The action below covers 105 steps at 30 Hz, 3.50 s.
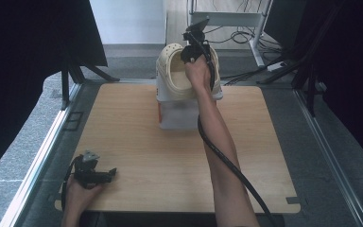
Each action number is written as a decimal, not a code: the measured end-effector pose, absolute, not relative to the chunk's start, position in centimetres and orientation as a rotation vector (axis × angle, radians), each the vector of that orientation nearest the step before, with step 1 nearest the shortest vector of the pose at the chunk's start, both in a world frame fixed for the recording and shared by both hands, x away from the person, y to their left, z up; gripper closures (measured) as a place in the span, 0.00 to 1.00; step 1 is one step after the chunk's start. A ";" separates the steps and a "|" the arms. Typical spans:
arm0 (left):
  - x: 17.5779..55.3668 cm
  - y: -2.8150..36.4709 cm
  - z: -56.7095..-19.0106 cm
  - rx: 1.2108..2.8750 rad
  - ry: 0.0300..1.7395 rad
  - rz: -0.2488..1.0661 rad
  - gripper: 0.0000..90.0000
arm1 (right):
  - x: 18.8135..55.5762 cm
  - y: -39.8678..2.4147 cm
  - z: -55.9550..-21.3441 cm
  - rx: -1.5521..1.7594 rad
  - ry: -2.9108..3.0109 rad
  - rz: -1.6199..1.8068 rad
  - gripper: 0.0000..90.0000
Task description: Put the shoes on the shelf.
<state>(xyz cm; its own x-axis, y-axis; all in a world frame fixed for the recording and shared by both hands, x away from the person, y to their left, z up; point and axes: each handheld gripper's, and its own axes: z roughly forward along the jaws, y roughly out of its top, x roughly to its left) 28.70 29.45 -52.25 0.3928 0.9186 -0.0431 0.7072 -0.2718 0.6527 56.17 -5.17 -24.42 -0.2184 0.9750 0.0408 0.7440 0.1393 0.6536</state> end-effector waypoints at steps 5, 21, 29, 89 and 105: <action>28.7 29.5 -52.2 2.063 1.385 0.462 0.00 | 57.4 -4.8 -25.1 1.681 1.984 0.788 0.70; 28.7 29.5 -52.2 2.067 1.378 0.466 0.00 | 59.0 -3.5 -29.4 1.654 1.993 0.751 0.68; 28.7 29.4 -52.2 2.067 1.379 0.467 0.00 | 58.4 -3.9 -29.4 1.489 2.102 0.769 0.46; 28.7 29.3 -52.3 2.063 1.378 0.477 0.00 | 42.1 -14.3 -29.1 0.909 2.486 0.862 0.00; 28.7 29.3 -52.3 2.066 1.377 0.477 0.00 | 36.7 -21.0 -32.1 0.943 2.473 0.941 0.00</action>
<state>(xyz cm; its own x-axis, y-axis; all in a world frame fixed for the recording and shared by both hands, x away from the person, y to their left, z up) 28.71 29.30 -52.28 0.3961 0.9176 -0.0334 0.7006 -0.2785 0.6570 36.69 -21.00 -32.05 -0.7259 0.6843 -0.0694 0.4652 0.5627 0.6834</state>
